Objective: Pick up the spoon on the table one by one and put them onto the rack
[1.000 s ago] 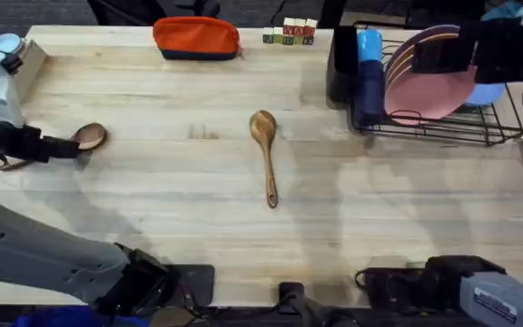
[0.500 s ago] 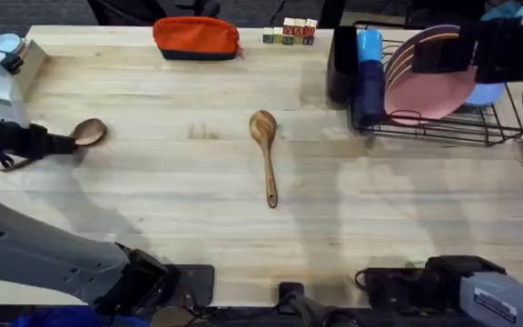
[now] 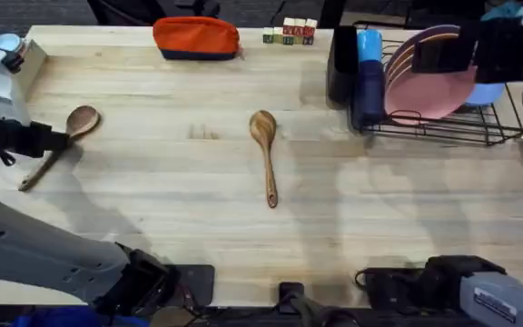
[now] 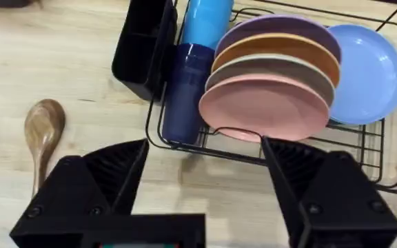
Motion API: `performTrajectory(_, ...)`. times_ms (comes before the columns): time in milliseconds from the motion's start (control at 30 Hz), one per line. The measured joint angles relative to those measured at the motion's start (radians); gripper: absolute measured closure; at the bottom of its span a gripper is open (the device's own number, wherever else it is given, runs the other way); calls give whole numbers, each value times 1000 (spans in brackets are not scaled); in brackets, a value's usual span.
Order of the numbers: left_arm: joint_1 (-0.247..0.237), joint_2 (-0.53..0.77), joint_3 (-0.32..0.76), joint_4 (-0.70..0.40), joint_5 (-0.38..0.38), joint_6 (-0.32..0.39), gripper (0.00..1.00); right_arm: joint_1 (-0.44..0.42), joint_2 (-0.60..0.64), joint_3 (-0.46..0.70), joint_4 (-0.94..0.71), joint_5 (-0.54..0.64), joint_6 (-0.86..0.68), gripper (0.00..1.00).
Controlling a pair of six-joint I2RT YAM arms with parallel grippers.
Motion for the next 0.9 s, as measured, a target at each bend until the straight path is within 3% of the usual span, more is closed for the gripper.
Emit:
performTrajectory(733,0,-10,-7,10,14,-2,960,0,0,0,24,0,0,9)
performTrajectory(900,-13,-32,-19,-40,14,-13,961,0,0,0,26,0,0,9)
